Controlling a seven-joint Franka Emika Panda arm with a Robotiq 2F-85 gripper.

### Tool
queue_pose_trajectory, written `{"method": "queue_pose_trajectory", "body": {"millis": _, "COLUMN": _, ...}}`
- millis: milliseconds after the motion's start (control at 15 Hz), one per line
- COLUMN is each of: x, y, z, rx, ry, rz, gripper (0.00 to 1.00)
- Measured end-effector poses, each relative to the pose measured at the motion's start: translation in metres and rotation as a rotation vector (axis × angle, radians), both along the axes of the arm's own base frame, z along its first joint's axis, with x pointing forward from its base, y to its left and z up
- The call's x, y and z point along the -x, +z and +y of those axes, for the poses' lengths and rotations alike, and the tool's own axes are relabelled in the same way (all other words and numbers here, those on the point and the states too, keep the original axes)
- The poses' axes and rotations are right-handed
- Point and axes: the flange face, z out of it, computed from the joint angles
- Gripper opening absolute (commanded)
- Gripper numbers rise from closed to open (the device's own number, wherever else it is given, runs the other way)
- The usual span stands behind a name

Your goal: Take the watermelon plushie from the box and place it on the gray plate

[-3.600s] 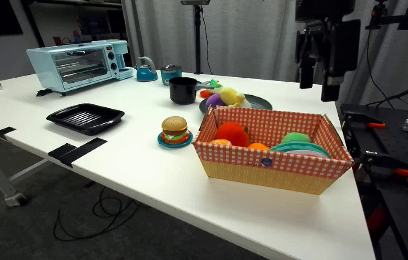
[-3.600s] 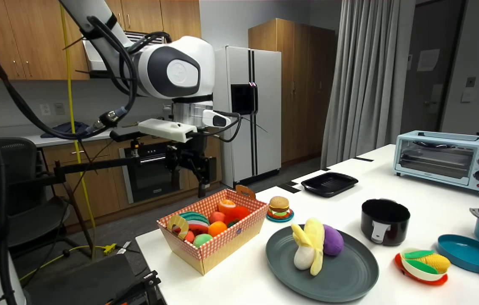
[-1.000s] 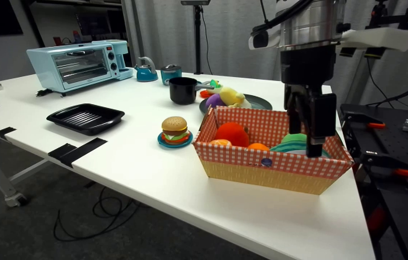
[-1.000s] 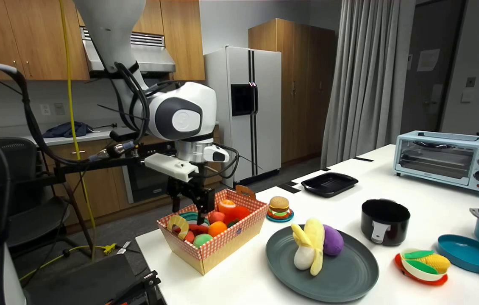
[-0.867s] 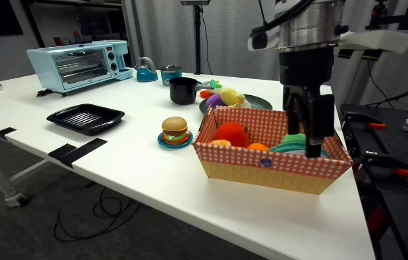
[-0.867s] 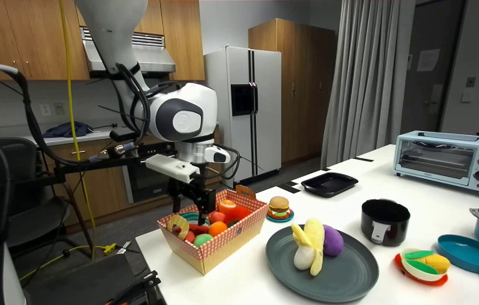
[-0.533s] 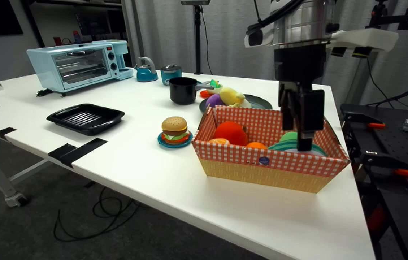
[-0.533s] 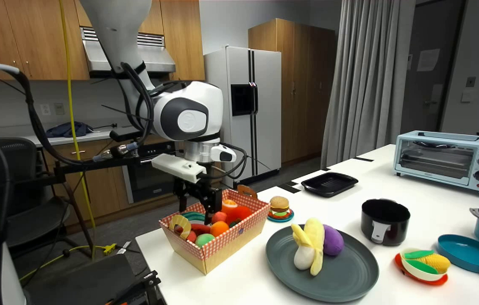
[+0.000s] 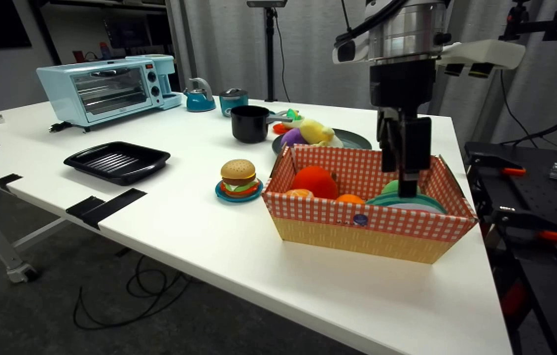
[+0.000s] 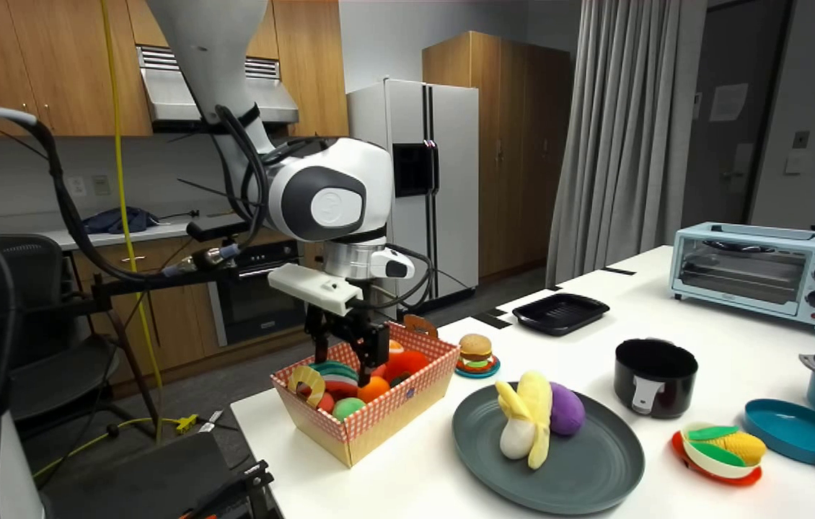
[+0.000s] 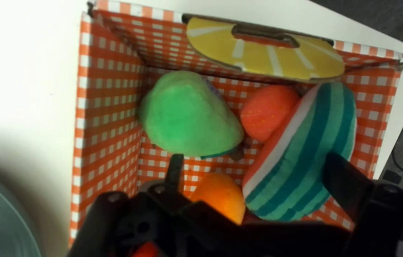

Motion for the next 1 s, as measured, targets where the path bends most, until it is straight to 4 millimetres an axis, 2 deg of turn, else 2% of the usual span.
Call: {"method": "queue_pose_trajectory", "body": {"millis": 1000, "x": 0.007, "y": -0.006, "z": 0.014, "rx": -0.015, "ry": 0.066, "rz": 0.013, "gripper": 1.00}}
